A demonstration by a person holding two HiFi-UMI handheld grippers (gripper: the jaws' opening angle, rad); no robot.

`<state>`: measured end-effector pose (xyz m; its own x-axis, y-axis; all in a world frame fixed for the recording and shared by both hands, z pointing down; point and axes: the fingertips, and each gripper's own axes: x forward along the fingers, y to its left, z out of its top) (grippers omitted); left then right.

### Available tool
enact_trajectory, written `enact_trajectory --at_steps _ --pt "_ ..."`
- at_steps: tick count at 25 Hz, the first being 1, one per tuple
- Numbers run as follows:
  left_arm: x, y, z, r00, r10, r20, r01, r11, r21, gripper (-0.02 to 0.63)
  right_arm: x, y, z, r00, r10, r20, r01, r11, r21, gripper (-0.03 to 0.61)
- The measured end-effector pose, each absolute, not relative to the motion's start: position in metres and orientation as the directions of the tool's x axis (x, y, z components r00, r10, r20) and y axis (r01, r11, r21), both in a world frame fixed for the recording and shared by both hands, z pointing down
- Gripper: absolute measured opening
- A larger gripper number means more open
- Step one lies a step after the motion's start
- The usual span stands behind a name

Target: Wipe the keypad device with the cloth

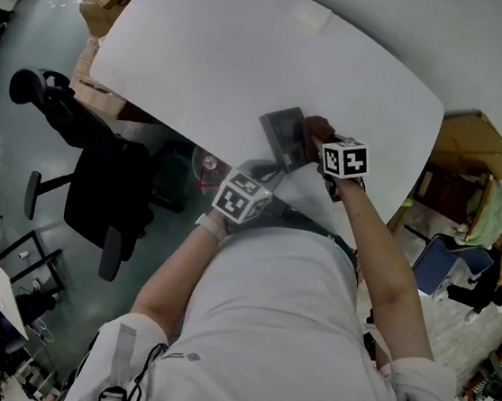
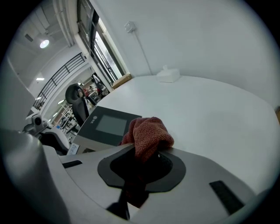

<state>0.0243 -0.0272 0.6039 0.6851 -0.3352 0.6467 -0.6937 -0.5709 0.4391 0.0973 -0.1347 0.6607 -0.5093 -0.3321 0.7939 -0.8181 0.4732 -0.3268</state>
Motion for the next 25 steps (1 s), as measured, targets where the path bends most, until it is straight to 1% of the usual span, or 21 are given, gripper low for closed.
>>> enact_trajectory --at_steps 6,12,17,25 --pt "0.023 -0.027 0.603 0.686 -0.34 0.644 -0.697 -0.562 0.446 0.018 0.112 -0.106 0.657 -0.514 -0.26 0.818 -0.803 0.481 -0.352 0.072" --pt "0.022 -0.028 0.605 0.686 -0.341 0.643 -0.697 -0.563 0.445 0.018 0.106 -0.081 0.645 -0.543 -0.235 0.806 -0.792 0.461 -0.399 0.072" --pt "0.021 -0.029 0.606 0.682 -0.346 0.645 -0.7 -0.564 0.438 0.018 0.075 -0.063 0.625 -0.621 -0.205 0.757 -0.74 0.472 -0.479 0.072" --pt "0.021 -0.037 0.613 0.652 -0.367 0.664 -0.719 -0.577 0.387 0.018 0.037 -0.057 0.59 -0.724 -0.212 0.657 -0.655 0.51 -0.557 0.072"
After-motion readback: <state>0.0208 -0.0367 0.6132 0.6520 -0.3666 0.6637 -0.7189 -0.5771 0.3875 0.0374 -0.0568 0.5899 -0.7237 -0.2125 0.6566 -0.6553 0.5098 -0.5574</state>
